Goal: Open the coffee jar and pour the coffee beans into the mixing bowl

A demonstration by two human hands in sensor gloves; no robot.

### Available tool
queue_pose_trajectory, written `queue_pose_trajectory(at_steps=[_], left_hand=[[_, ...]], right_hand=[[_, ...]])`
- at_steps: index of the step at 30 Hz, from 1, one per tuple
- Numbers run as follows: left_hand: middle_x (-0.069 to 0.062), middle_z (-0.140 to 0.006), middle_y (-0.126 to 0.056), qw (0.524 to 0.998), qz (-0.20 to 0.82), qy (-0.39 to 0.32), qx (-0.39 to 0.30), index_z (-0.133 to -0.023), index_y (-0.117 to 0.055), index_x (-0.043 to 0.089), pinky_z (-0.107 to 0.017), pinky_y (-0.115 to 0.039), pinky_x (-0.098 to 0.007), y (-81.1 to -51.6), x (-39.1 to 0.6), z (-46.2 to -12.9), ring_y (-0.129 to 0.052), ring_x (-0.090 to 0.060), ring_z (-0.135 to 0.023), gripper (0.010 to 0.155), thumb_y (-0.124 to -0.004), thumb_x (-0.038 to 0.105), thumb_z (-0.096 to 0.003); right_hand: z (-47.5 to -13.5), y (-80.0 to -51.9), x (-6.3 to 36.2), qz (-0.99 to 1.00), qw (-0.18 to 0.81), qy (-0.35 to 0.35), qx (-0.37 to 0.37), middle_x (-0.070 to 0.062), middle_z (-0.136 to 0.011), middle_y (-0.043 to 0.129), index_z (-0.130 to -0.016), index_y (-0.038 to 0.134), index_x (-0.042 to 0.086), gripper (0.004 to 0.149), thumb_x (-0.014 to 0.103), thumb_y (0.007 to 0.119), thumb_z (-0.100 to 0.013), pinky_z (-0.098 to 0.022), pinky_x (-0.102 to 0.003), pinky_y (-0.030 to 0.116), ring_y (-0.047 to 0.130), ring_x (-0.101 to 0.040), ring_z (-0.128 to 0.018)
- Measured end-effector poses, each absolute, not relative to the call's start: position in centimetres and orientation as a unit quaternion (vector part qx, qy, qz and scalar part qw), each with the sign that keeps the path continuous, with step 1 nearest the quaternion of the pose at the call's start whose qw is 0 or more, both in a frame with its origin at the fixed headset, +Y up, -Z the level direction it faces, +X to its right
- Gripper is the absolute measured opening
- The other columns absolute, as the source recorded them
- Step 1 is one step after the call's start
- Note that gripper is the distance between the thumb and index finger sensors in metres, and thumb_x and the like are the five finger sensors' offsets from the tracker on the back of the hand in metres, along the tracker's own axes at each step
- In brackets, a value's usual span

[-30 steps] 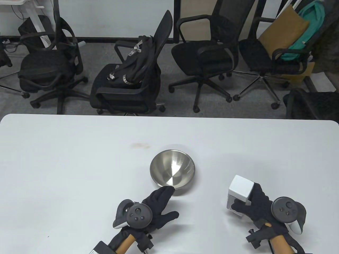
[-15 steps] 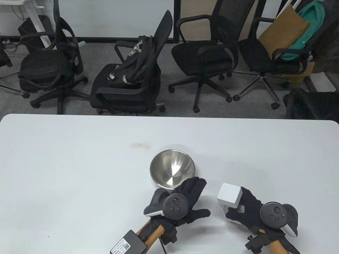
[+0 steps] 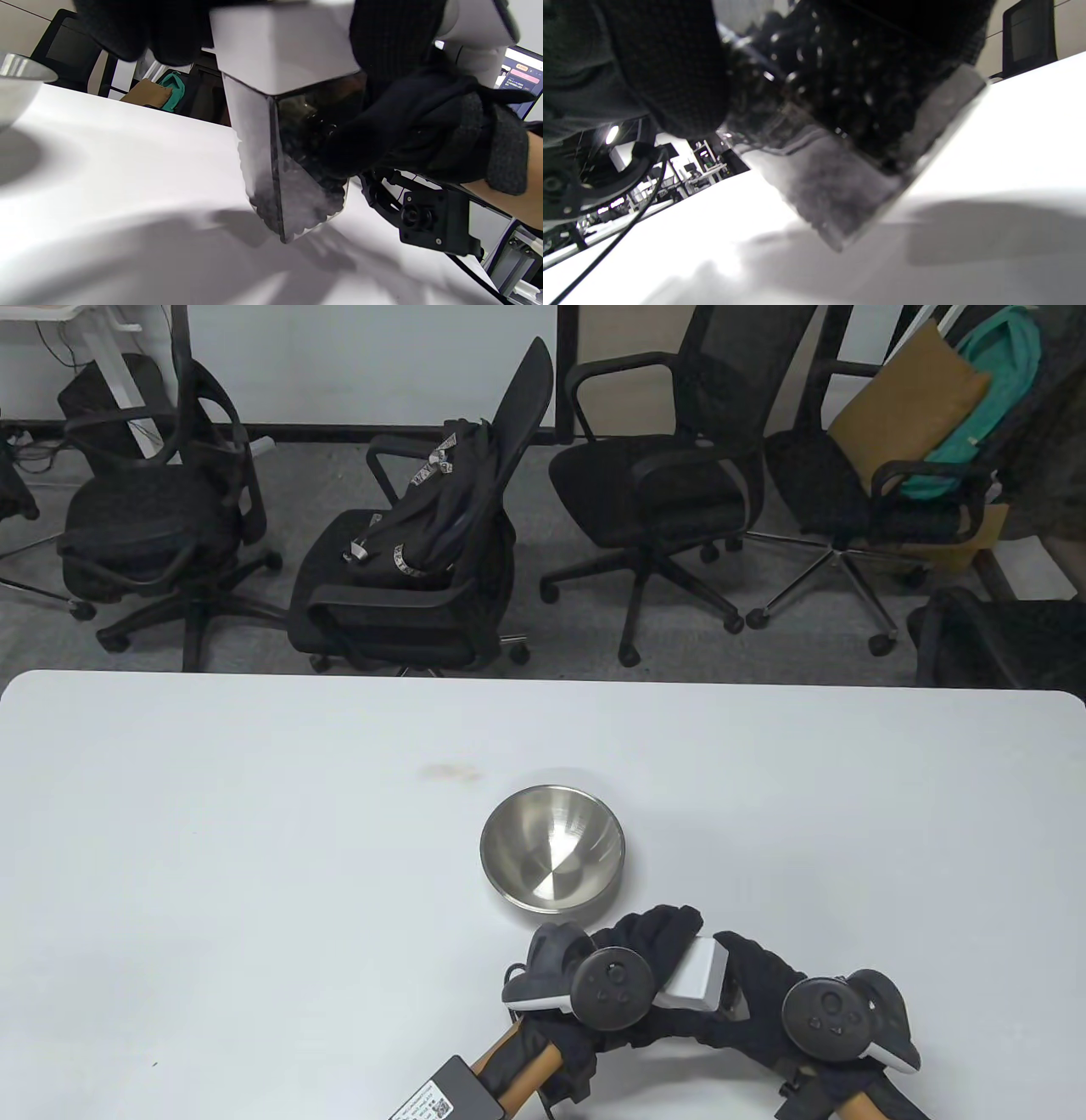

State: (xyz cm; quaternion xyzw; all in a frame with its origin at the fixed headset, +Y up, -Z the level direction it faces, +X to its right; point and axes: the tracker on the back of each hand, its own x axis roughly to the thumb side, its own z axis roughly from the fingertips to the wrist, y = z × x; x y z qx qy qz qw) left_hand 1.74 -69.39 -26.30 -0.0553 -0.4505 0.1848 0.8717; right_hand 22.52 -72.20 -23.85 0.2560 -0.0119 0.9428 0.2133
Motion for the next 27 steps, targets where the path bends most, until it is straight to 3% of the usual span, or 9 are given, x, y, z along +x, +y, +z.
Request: queue_pose_trajectory(at_steps=[9, 27], left_hand=[[-0.027, -0.107, -0.064, 0.868, 0.177, -0.464, -0.013, -0.116, -0.053, -0.005, -0.060, -0.080, -0.052, -69.8, 2.0, -25.9, -0.080, -0.046, -0.086, 0.098, -0.078, 0.064, -0.0518], [-0.026, -0.100, -0.069, 0.877, 0.194, -0.439, 0.026, -0.112, -0.061, -0.003, -0.053, -0.083, -0.045, -69.9, 2.0, -25.2, -0.084, -0.041, -0.074, 0.096, -0.080, 0.068, -0.0495]], right_hand=[[-23.2, -71.8, 21.9, 0.943, 0.187, -0.043, 0.271, -0.031, -0.100, 0.068, -0.106, 0.050, -0.005, 0.092, 0.046, 0.095, -0.044, -0.065, -0.060, 0.073, 0.080, -0.045, -0.086], [-22.9, -71.4, 21.9, 0.942, 0.172, -0.086, 0.276, -0.028, -0.098, 0.073, -0.105, 0.053, -0.003, 0.092, 0.045, 0.097, -0.040, -0.063, -0.059, 0.076, 0.083, -0.042, -0.085]])
